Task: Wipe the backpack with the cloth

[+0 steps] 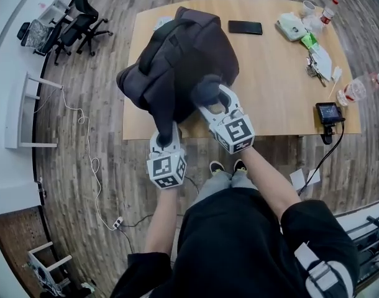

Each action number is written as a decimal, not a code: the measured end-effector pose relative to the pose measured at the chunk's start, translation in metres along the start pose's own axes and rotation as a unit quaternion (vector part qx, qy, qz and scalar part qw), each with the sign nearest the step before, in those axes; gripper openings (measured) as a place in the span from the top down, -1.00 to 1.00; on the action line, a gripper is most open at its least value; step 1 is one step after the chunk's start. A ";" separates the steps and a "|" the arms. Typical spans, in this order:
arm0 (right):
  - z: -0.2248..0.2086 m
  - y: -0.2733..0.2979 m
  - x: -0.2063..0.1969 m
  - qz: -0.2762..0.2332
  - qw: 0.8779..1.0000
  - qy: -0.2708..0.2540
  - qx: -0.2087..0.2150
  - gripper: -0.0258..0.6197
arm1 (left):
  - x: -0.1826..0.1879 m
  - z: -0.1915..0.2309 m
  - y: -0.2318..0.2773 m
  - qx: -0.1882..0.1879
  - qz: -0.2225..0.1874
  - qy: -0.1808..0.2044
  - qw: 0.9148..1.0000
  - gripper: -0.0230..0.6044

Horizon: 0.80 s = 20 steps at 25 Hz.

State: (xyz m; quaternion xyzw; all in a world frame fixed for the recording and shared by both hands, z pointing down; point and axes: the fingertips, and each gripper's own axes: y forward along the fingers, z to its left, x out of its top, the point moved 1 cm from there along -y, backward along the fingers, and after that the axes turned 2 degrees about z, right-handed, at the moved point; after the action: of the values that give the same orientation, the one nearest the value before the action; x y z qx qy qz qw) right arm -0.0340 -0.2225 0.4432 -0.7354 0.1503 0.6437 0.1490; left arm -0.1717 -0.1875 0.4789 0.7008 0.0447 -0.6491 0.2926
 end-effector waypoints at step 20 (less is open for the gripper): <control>0.151 0.040 -0.028 -0.010 0.966 -0.251 0.063 0.62 | 0.035 0.064 -0.006 -0.088 -0.029 0.051 0.994 0.76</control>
State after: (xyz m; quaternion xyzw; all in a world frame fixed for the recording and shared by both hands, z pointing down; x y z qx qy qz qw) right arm -0.1899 -0.1959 0.4512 -0.5412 0.1413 0.7951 0.2344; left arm -0.2253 -0.2235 0.4453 0.7027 0.1365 -0.6146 0.3316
